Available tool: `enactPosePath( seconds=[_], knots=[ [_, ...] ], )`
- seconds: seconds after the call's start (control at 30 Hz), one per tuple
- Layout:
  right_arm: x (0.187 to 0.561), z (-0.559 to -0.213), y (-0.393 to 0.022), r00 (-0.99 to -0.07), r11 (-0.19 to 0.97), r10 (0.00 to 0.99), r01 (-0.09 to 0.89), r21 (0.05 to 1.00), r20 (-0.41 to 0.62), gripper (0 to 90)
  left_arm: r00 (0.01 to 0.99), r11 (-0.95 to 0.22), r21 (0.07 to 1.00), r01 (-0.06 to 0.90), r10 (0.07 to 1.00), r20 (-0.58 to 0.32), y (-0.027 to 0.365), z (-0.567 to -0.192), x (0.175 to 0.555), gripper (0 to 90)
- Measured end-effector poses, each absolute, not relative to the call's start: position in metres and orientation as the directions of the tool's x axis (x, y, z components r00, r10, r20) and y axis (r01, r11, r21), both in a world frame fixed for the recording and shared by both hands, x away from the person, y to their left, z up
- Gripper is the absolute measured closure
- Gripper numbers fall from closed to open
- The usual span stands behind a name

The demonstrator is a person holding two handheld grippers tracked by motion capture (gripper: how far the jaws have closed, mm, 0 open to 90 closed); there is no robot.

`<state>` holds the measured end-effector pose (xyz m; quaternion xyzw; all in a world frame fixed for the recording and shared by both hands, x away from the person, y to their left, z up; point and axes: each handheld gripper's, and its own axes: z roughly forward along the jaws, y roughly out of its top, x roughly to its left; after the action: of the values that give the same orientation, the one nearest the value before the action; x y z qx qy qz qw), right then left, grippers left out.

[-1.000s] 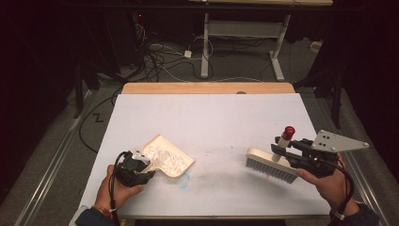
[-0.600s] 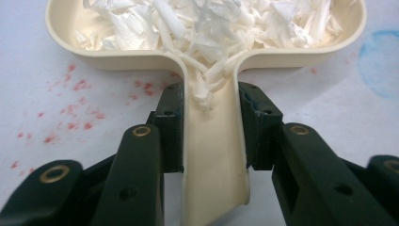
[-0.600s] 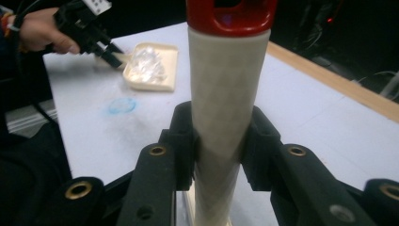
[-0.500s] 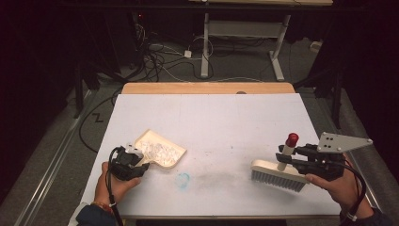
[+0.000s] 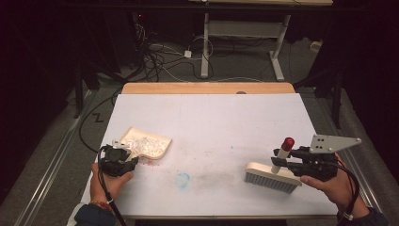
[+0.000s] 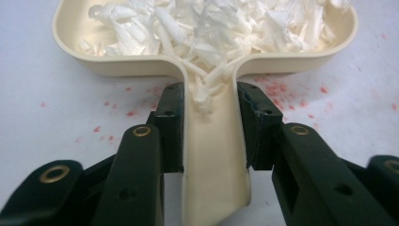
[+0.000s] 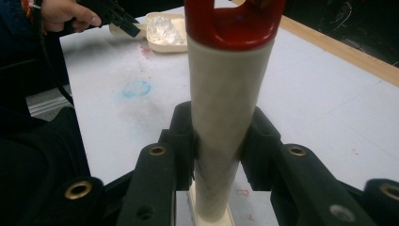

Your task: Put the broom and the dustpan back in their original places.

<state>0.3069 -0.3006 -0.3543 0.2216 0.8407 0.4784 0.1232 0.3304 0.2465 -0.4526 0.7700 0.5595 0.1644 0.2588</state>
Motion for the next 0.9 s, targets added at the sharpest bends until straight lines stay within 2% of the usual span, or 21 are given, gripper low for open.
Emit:
enactPosePath(
  seconds=[0.3,0.53,0.73,0.8,0.9],
  knots=[
    [0.319,-0.358,-0.305,-0.841,0.403,0.54,0.286,0.869,0.026,69.8,0.297,-0.207,0.59,0.78,0.953,-0.058,0.24,-0.456,0.33,62.6],
    [0.346,-0.362,-0.305,-0.801,0.371,0.596,0.333,0.867,0.052,67.9,0.3,-0.197,0.62,0.759,0.952,-0.066,0.232,-0.451,0.324,62.3],
    [0.37,-0.37,-0.306,-0.756,0.336,0.649,0.388,0.858,0.087,65.1,0.297,-0.165,0.625,0.763,0.948,-0.112,0.229,-0.454,0.323,62.2],
    [0.377,-0.372,-0.306,-0.743,0.327,0.662,0.405,0.854,0.099,64.7,0.31,-0.168,0.632,0.756,0.943,-0.12,0.228,-0.452,0.322,65.7],
    [0.388,-0.375,-0.305,-0.728,0.322,0.678,0.42,0.849,0.103,63.7,0.346,-0.2,0.619,0.759,0.93,-0.124,0.224,-0.453,0.322,65.1]
  ],
)
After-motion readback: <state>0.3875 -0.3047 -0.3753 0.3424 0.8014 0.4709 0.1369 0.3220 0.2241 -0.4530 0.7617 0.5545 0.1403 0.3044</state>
